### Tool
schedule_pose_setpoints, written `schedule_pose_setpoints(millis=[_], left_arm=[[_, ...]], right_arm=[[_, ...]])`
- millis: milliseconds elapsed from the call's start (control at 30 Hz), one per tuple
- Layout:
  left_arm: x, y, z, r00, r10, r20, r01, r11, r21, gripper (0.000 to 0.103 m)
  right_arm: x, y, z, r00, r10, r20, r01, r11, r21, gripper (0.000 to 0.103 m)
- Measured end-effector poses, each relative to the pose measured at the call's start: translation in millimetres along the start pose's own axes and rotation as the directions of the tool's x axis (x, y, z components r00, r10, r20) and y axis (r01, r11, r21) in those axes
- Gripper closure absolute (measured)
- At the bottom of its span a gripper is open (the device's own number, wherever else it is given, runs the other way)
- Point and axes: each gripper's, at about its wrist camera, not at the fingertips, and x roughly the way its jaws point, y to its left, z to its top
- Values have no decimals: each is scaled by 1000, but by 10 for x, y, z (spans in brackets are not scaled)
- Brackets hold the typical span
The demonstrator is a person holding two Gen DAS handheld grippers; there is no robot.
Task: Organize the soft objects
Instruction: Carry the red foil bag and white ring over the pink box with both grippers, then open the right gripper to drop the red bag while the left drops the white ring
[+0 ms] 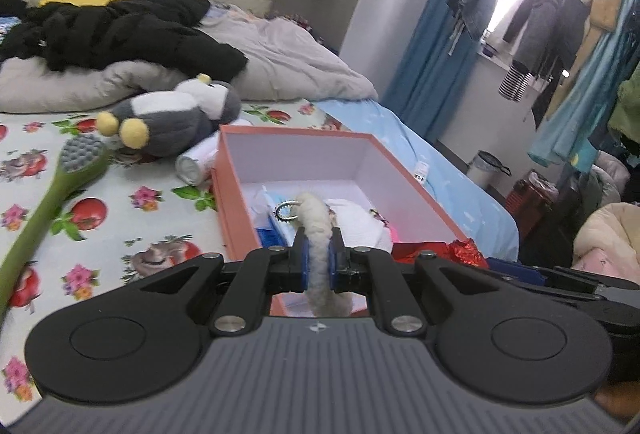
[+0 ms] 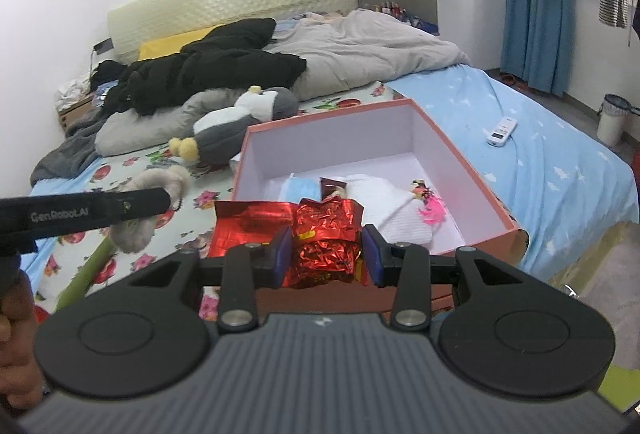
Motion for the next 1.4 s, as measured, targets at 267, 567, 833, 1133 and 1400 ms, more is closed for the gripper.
schedule_pose_setpoints(millis=[267, 567, 833, 1133, 1400], left_arm=[[700, -62, 242, 997, -29, -76, 30, 1000, 9, 92], [1562, -29, 429, 985, -27, -172, 28, 1000, 6, 92], [2238, 65, 445, 971, -10, -239, 9, 1000, -4, 92], [2607, 111, 347, 956, -4, -294, 7, 1000, 11, 91], [2494, 161, 323, 956, -13, -294, 9, 1000, -13, 67]], right_arm=[[514, -254, 202, 999, -18, -46, 20, 999, 34, 61], [1197, -512, 342, 992, -8, -127, 13, 999, 44, 61], [1749, -656, 349, 981, -19, -194, 27, 999, 41, 61], [1997, -757, 271, 969, -2, -247, 21, 997, 73, 60], [1933, -755, 313, 970, -2, -243, 24, 996, 84, 58]])
